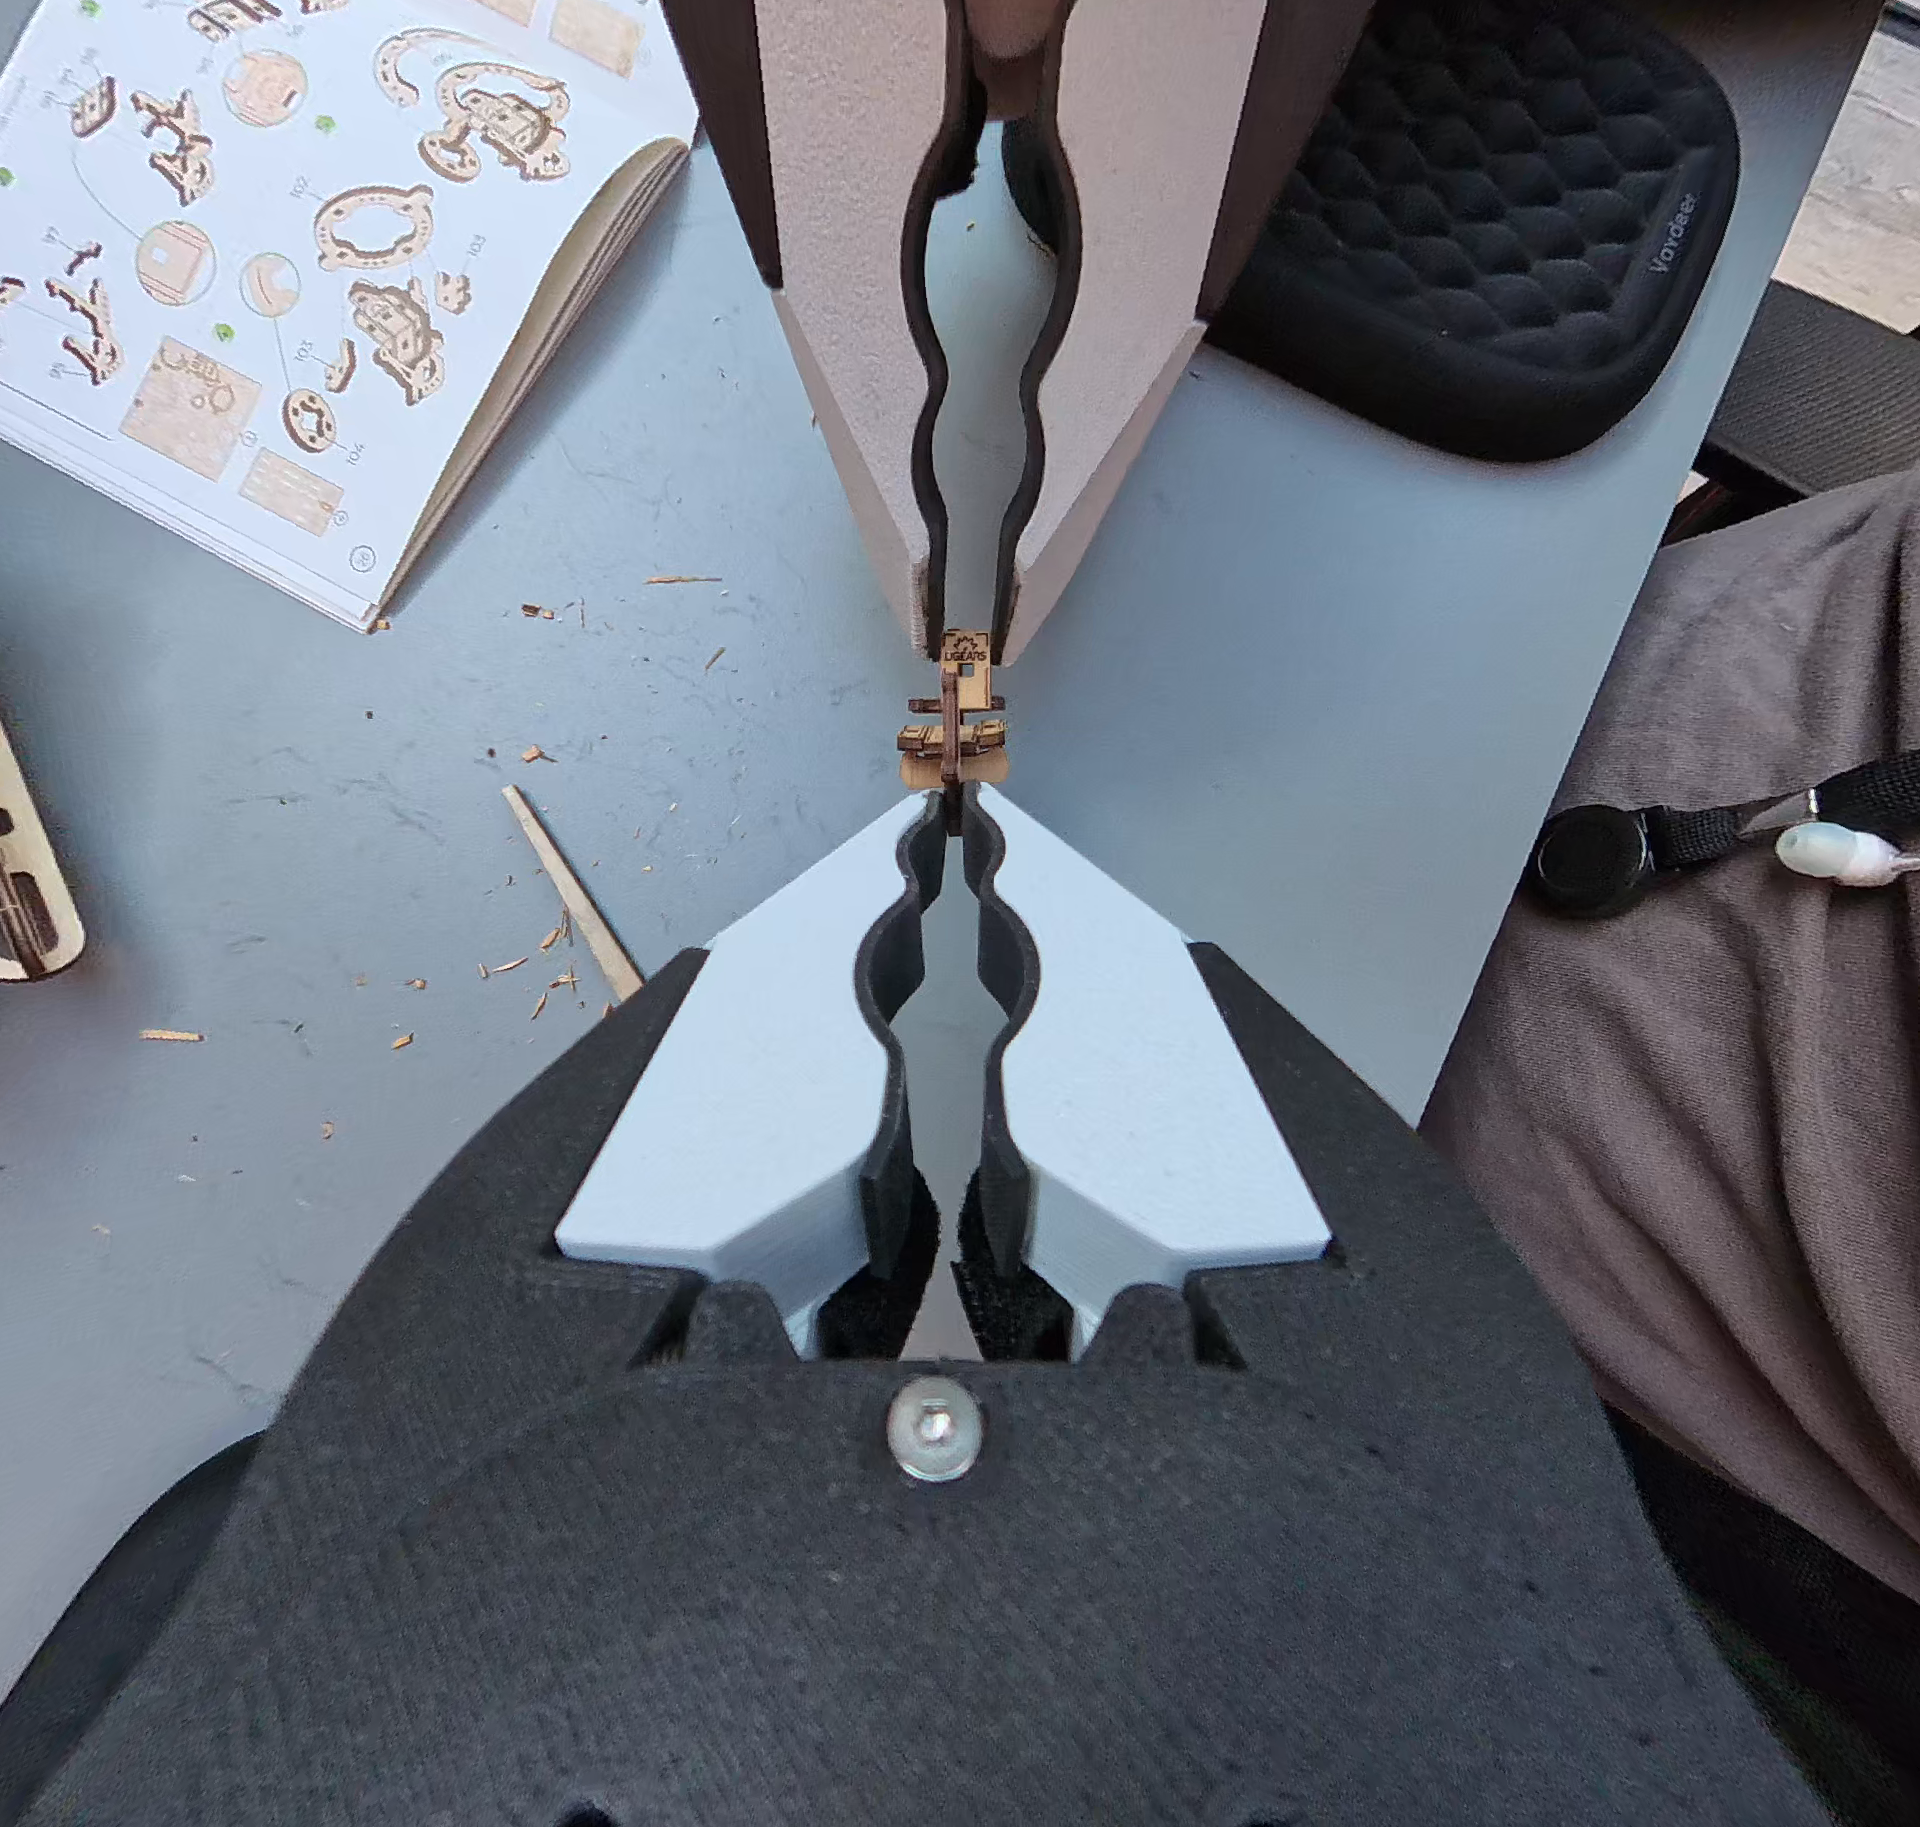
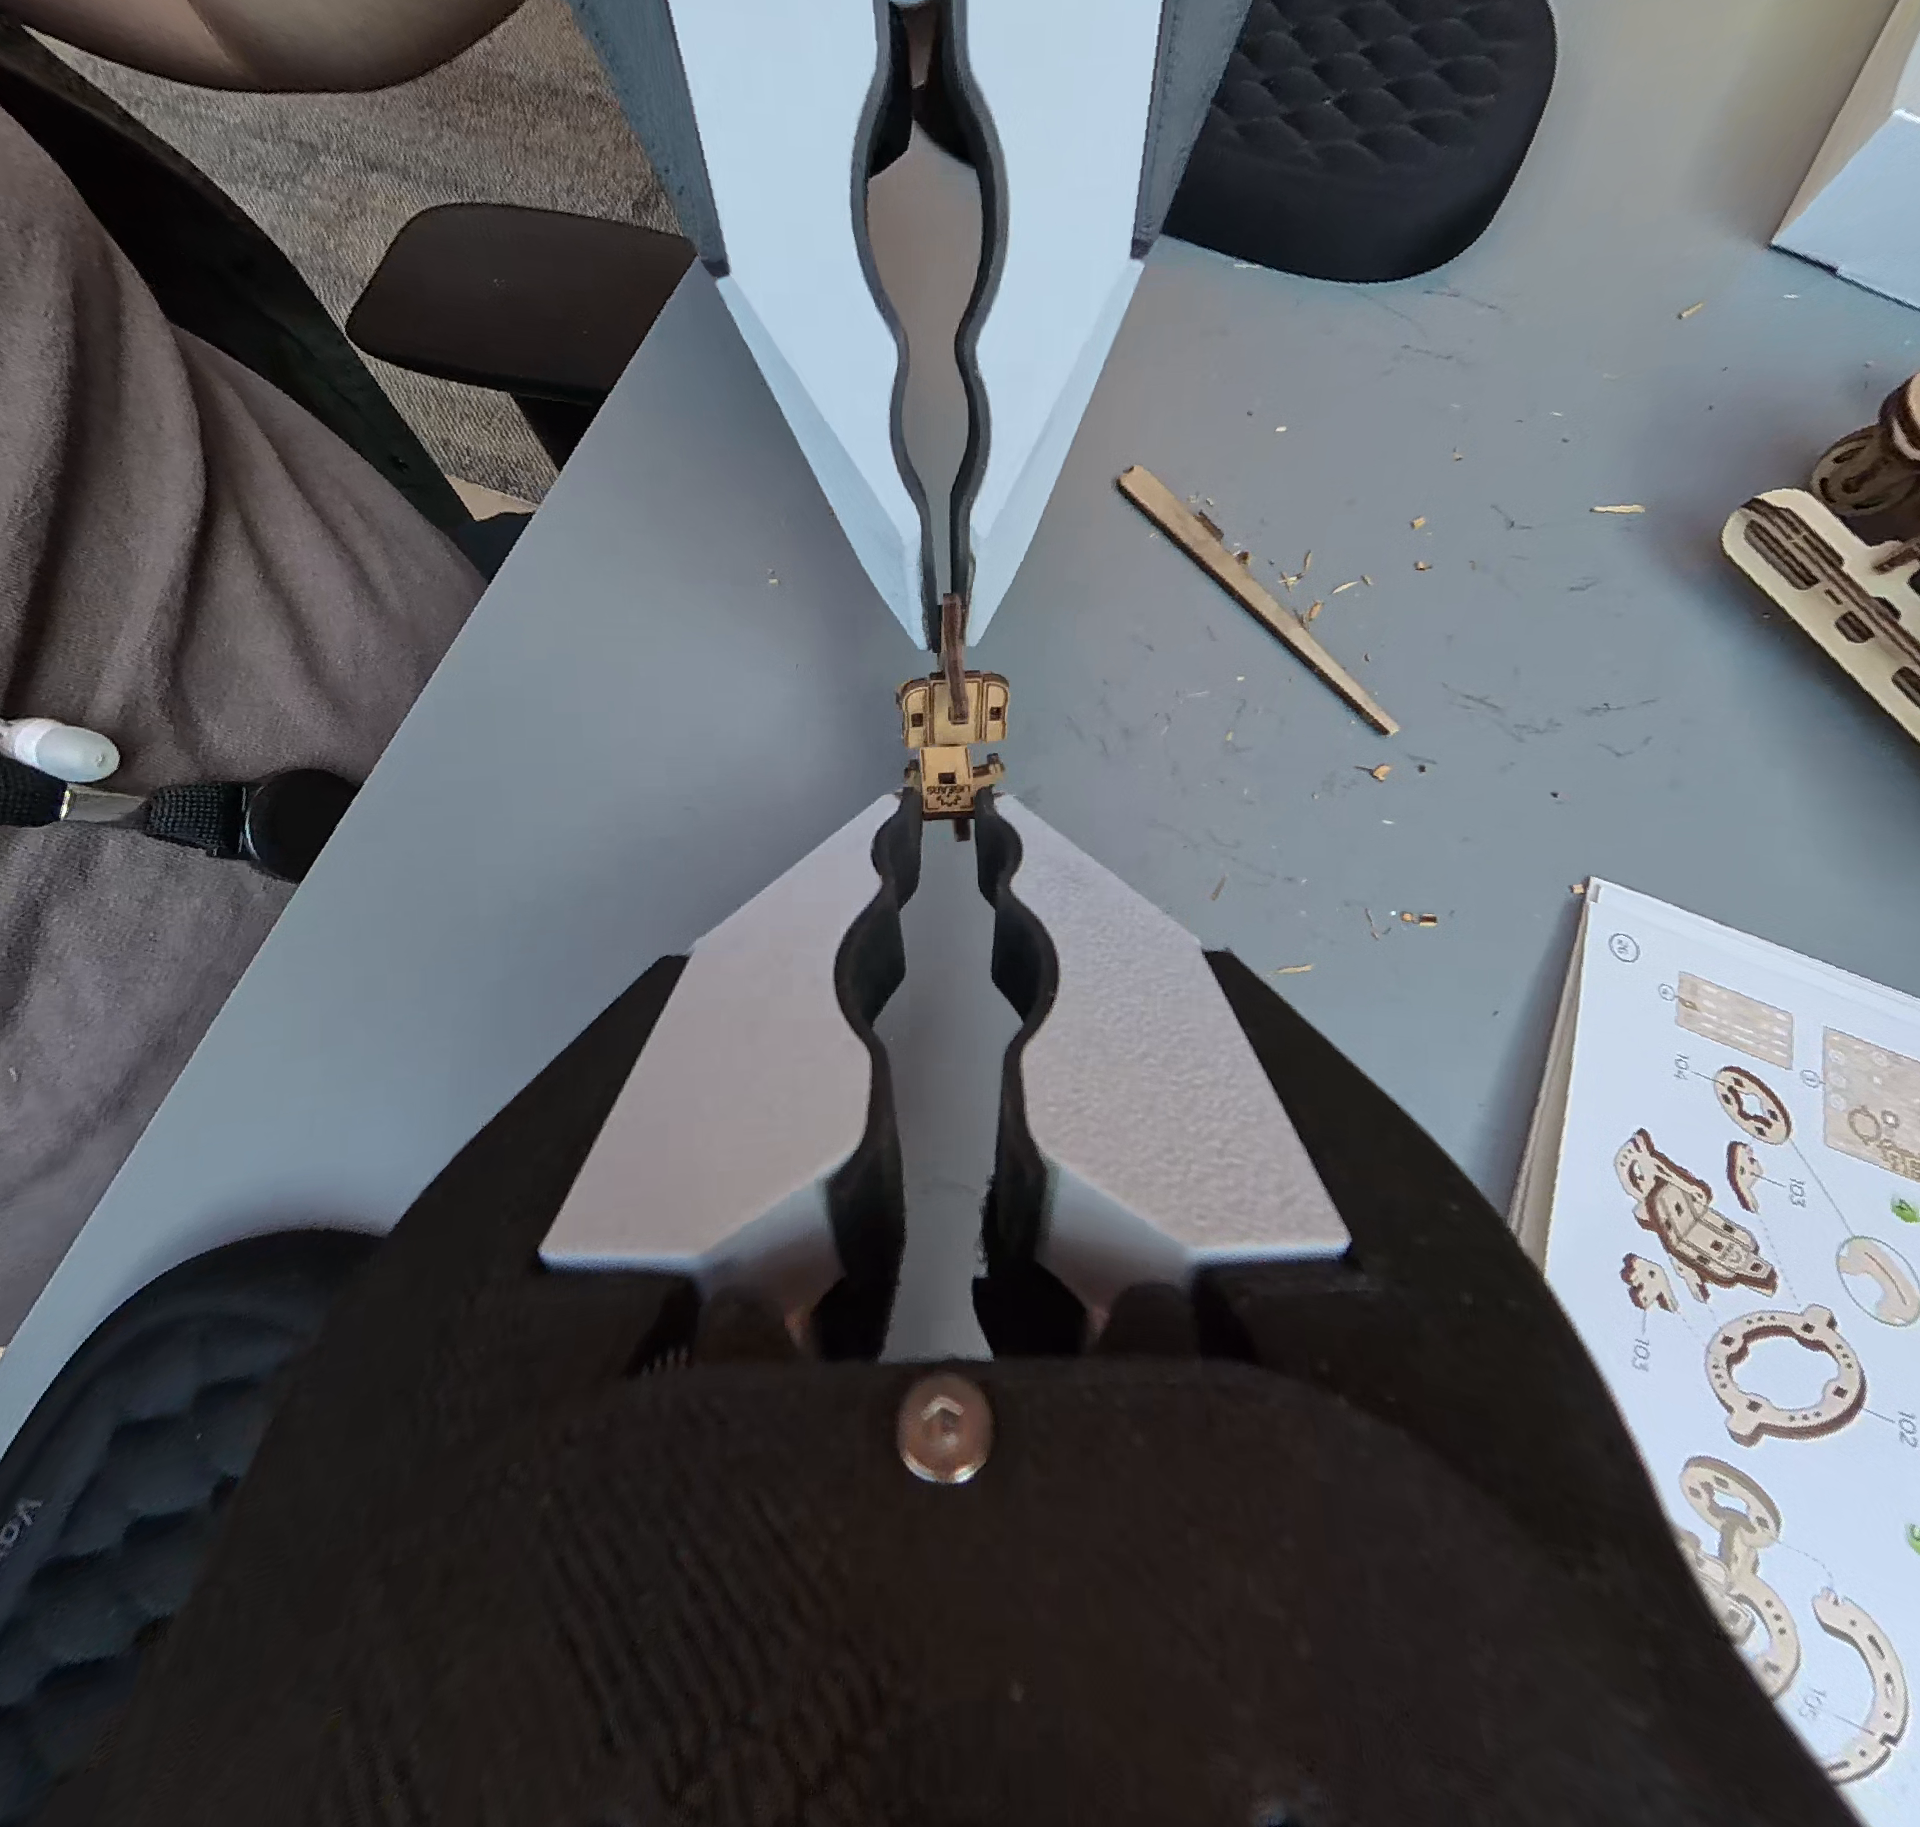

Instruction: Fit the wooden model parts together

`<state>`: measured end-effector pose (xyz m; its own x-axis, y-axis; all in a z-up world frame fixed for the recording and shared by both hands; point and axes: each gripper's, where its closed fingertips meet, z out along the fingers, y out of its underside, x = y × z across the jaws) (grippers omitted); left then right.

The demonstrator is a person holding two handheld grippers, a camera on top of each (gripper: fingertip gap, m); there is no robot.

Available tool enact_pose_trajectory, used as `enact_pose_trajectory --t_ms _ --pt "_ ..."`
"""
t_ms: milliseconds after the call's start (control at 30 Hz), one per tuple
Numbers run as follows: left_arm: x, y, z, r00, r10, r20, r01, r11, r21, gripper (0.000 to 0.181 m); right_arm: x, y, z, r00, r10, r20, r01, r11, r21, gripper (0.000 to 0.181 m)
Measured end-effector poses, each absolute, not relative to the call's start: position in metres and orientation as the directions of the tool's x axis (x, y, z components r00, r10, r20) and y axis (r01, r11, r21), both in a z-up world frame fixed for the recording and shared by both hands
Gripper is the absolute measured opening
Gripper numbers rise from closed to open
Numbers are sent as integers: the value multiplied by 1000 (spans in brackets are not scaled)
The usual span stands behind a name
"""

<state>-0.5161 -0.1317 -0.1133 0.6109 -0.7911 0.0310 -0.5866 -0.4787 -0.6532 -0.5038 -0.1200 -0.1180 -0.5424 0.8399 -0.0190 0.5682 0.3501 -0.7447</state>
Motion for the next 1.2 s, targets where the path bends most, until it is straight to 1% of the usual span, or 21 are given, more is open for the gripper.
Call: enact_pose_trajectory --t_ms 100,267,400,467,600,700,800,933,1100,1200 --pt "-514 -133 -117 602 -798 21 -607 -474 -638 0 -503 -120 -123 -551 834 9 585 394 -709 8" --pt "-510 -133 -119 590 -807 26 -616 -471 -632 0 -502 -122 -129 -556 831 5 616 416 -668 9" --pt "-509 -132 -117 595 -798 98 -569 -504 -650 0 -500 -121 -126 -553 833 -29 638 401 -657 9" --pt "-509 -131 -113 595 -787 163 -521 -532 -667 0 -500 -118 -121 -541 838 -69 653 367 -662 8" --pt "-505 -131 -97 548 -752 367 -359 -607 -708 0 -495 -115 -102 -537 821 -191 653 262 -710 8" --pt "-504 -134 -84 466 -725 507 -244 -656 -714 0 -490 -116 -86 -544 776 -320 668 170 -724 9" --pt "-501 -139 -68 350 -697 626 -150 -701 -697 0 -487 -117 -73 -553 713 -431 691 104 -715 9" --pt "-501 -138 -61 291 -663 690 -101 -738 -667 0 -486 -118 -60 -561 649 -513 714 67 -697 8" --pt "-499 -134 -63 298 -623 723 -91 -773 -628 0 -481 -121 -59 -547 623 -560 766 102 -635 8" --pt "-498 -133 -67 320 -619 717 -104 -776 -623 0 -480 -120 -64 -530 625 -573 789 117 -603 8"
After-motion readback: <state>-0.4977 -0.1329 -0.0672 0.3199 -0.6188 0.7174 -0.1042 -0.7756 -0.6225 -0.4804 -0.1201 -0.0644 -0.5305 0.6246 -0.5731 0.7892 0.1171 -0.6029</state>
